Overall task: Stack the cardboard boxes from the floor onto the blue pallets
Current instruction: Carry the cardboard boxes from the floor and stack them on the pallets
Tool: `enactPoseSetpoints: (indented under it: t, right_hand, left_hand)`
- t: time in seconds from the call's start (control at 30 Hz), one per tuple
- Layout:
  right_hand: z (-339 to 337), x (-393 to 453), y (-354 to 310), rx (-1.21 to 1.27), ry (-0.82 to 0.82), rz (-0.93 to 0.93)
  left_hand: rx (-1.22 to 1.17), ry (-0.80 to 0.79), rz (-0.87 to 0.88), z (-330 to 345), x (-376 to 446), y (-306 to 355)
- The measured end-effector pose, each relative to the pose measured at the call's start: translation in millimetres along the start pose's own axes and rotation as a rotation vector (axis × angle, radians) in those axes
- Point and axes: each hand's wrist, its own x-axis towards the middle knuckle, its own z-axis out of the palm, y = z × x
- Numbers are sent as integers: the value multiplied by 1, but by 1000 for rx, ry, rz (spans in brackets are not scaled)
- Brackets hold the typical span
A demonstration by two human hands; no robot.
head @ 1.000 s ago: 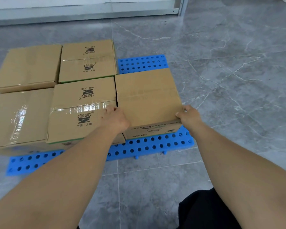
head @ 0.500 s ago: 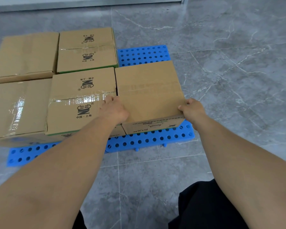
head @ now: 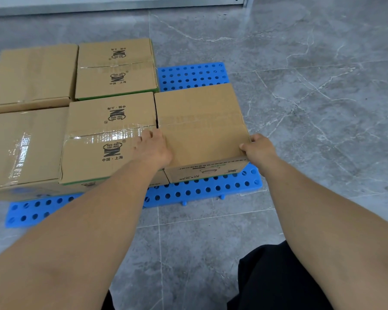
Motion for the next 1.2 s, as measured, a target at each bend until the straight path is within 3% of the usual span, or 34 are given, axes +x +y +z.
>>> enactPoseSetpoints:
  t: [0.2, 0.4, 0.53, 0.97, 1.2]
  right_hand:
    - [4, 9, -9, -102, 28, 55]
    - [7, -11, -42, -451, 131, 10]
    - [0, -44, -87, -637, 19, -111]
    - [-57, -212, -245, -875, -137, -306]
    - [-50, -309, -352, -912, -220, -358]
  left_hand:
    - [1, 48, 35, 3, 0, -5]
    - [-95, 19, 37, -13, -13, -6]
    - [-189, 33, -21, -46, -38, -15]
    - [-362, -7, -203, -232, -163, -57]
    - [-451, 31, -293, -344, -219, -114]
